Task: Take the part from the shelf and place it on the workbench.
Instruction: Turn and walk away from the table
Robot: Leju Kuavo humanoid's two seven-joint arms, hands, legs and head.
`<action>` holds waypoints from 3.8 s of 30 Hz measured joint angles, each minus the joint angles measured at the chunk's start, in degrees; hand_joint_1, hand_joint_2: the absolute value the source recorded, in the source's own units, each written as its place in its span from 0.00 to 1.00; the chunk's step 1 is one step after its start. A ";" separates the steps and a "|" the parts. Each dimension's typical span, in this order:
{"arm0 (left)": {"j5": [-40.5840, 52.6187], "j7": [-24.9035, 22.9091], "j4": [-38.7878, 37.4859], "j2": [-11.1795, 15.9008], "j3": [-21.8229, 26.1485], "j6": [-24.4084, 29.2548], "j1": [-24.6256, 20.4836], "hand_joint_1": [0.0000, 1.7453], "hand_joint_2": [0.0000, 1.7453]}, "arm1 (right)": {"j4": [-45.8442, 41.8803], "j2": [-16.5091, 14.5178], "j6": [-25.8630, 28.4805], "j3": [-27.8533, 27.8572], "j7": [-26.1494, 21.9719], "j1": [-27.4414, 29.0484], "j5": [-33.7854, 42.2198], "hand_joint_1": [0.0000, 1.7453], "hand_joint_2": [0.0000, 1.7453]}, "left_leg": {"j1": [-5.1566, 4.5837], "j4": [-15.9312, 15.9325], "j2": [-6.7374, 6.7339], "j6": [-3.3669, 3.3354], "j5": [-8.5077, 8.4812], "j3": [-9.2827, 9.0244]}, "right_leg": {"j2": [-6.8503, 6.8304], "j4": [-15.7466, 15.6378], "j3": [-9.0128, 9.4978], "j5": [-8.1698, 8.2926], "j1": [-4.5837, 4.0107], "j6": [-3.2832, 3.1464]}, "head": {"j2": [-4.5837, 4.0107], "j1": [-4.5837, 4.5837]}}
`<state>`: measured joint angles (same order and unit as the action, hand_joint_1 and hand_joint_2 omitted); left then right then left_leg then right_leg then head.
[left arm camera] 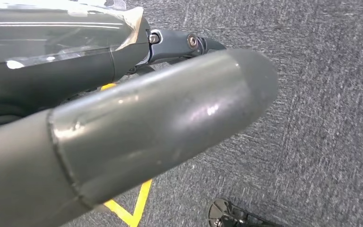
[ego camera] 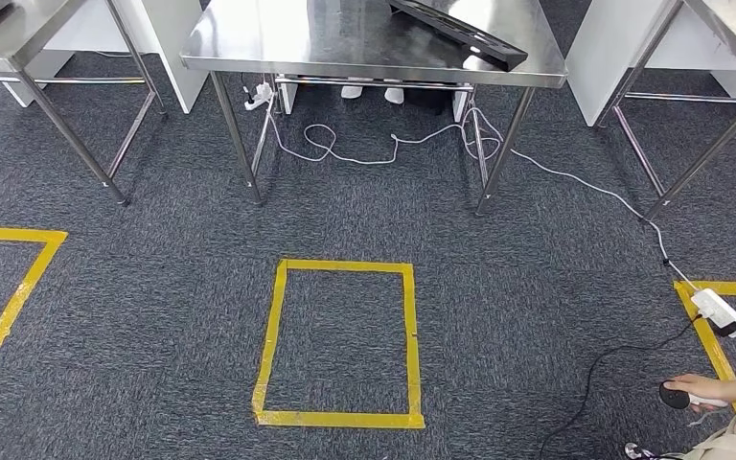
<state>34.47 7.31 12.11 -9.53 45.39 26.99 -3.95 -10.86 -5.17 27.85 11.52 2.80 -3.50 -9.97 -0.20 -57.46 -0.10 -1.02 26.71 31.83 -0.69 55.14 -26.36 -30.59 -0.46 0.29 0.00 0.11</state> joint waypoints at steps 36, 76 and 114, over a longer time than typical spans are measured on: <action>2.03 0.56 -0.09 0.17 -1.26 -1.92 -0.03 0.00 0.00 | 0.00 -0.01 -0.51 3.66 -1.99 0.42 3.65 0.00 0.00 | 1.34 1.20 -2.98 -1.50 -1.17 0.11 | 0.38 13.94 -8.37 -3.82 2.28 3.10 | 0.00 -0.42; 2.66 -0.04 -0.41 -0.05 -1.28 -1.64 0.04 0.00 0.00 | -0.02 -0.19 -2.27 5.36 -1.69 0.03 4.30 0.00 0.00 | 1.97 -15.48 -0.24 1.82 9.39 5.07 | 2.36 1.22 -4.07 3.50 1.88 -0.26 | 0.00 -0.72; 5.15 -0.35 -0.55 0.42 -2.63 -1.92 0.10 0.00 0.00 | -0.02 -0.40 -2.16 7.37 -1.75 -0.01 6.11 0.00 0.00 | 2.16 -1.45 4.81 1.01 2.68 -1.35 | 7.63 2.65 -6.40 4.20 1.51 1.40 | -0.01 -2.01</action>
<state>39.62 6.96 11.56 -9.11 42.76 25.08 -3.84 -10.88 -5.57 25.68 18.89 1.04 -3.51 -3.86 1.95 -58.91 4.71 -0.02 29.39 30.48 6.94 57.79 -32.75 -26.39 1.05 1.69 -0.01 -1.90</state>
